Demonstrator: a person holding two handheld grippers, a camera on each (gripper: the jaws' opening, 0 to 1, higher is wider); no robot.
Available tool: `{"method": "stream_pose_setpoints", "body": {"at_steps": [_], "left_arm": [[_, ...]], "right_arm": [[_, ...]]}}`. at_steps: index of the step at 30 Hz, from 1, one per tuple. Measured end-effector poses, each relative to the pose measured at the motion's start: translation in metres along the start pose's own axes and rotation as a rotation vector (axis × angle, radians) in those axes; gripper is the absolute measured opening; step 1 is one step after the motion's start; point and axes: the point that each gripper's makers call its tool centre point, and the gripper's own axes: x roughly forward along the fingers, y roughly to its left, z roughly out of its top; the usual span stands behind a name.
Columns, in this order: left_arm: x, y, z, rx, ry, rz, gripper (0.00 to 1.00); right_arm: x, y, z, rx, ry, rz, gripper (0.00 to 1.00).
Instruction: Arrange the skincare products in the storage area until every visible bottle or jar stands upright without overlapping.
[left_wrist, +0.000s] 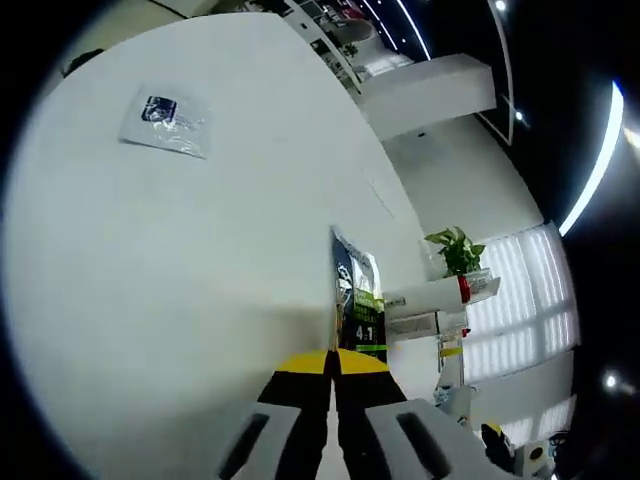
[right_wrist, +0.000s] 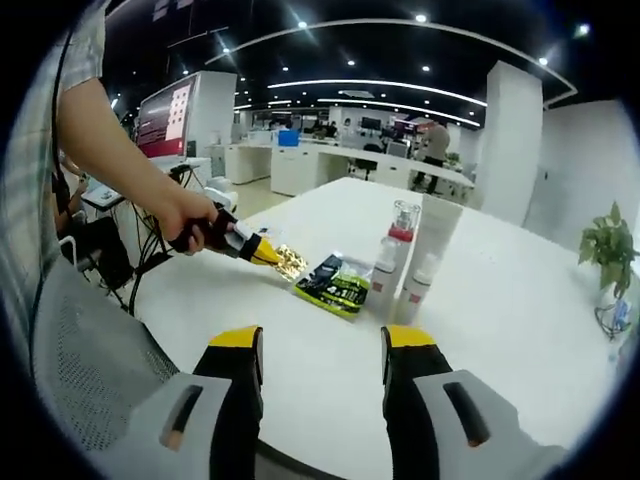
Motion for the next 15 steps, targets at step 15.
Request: {"method": "stream_pose_setpoints", "body": {"at_steps": [15], "left_arm": [[0.003, 0.018, -0.009, 0.067, 0.044, 0.142, 0.04]], "right_arm": [[0.000, 0.002, -0.001, -0.026, 0.002, -0.001, 0.45]]}}
